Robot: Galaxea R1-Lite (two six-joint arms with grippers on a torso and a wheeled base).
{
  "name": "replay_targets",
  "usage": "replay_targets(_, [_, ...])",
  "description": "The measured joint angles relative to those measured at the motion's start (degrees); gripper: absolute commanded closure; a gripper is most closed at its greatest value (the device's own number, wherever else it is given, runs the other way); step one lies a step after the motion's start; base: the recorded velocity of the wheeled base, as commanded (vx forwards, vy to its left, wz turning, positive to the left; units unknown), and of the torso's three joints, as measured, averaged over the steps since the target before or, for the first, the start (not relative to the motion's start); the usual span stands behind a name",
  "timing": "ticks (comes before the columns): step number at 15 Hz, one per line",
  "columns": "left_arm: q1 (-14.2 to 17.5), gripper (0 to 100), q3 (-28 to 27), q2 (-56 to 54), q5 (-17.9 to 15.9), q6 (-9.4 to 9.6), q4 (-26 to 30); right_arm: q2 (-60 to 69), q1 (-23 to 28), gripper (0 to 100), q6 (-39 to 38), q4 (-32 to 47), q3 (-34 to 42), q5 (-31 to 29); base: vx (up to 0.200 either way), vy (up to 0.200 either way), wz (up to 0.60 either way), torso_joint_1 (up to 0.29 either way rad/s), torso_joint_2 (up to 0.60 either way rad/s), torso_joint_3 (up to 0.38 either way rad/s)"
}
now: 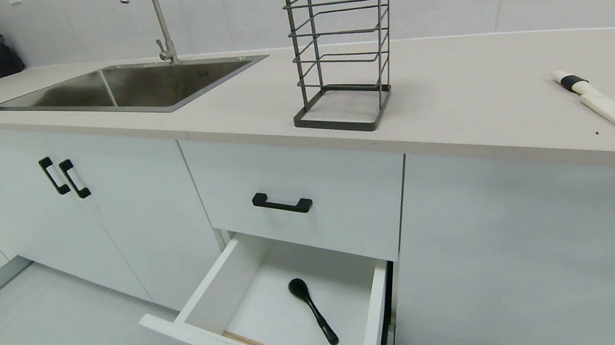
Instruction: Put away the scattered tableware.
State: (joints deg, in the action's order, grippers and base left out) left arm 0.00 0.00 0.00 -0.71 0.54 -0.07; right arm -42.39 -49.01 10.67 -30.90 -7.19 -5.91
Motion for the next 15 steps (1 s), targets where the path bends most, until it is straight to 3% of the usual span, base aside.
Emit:
replay_targets(3, [0.0,0,0.0,0.0,0.0,0.0,0.0,10.34,5.74,0,-0.02,5.36,0.28,-0.55,0.0,0.0,0.0,0.0,0.0,0.0])
replay_targets(7, [0.0,0,0.0,0.0,-0.05,0.0,0.05,22.66,30.43,0,-0.71,13.53,0.39,4.52,0.0,0.0,0.0,0.0,0.0,0.0])
replay_targets(10, [0.0,0,0.0,0.0,-0.07,0.0,0.0,32.31,43.78,0,-1.69,19.08,0.45,9.92,0.0,0.0,0.0,0.0,0.0,0.0])
replay_targets(12, [0.0,0,0.0,0.0,-0.18,-0.49,-0.06,35.52,47.23,0,-1.89,19.99,2.77,10.81,0.0,0.0,0.0,0.0,0.0,0.0])
replay_targets(15, [0.0,0,0.0,0.0,-1.69,-0.51,-0.15,40.24,48.63,0,-5.77,27.84,6.31,10.18,0.0,0.0,0.0,0.0,0.0,0.0])
